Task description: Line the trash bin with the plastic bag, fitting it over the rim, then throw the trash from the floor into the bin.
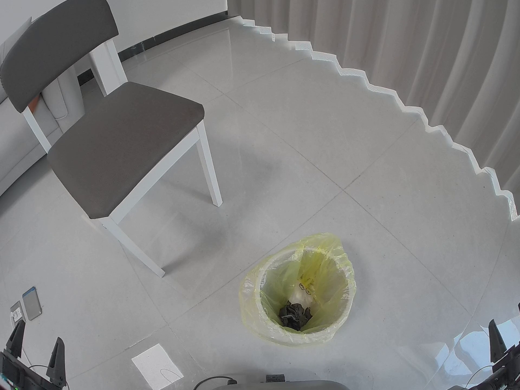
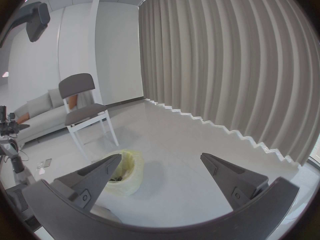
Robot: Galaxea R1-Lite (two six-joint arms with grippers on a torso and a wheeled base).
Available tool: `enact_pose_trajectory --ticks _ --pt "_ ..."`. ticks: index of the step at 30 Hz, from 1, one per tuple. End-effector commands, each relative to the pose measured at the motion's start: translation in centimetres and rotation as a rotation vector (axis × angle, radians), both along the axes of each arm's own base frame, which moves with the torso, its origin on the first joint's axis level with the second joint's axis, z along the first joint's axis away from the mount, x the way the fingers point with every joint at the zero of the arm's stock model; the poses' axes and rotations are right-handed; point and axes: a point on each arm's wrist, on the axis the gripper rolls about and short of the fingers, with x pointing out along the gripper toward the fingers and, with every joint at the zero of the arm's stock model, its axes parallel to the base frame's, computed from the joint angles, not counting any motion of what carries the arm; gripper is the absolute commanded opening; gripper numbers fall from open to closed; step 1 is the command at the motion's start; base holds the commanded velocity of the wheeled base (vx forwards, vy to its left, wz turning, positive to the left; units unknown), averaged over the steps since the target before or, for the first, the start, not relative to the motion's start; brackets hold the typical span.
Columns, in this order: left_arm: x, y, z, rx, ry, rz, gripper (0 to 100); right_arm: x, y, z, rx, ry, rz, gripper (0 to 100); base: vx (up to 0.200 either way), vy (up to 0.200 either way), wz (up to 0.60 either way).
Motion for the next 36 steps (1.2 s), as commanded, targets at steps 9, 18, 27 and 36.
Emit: enact_pose_trajectory --ticks 9,18,27,36 --pt "0.05 0.02 -0.39 -0.015 -0.004 0.006 100 -0.13 0.08 -0.03 0.034 -0.003 0.038 100 0.0 0.0 0.0" --pt "0.05 0.02 -0.37 -0.002 -0.006 0.003 100 -0.1 0.21 -0.05 0.021 -0.009 0.092 100 0.0 0.0 0.0" --pt "0.04 0.02 -0.33 -0.002 -0.007 0.003 100 0.11 -0.16 -0.05 -0.041 -0.055 -0.07 100 0.0 0.0 0.0" --pt "0.05 0.0 -0.34 -0.001 -0.004 -0.006 100 0.19 0.1 -0.75 -0.064 0.001 0.048 100 0.0 0.0 0.0"
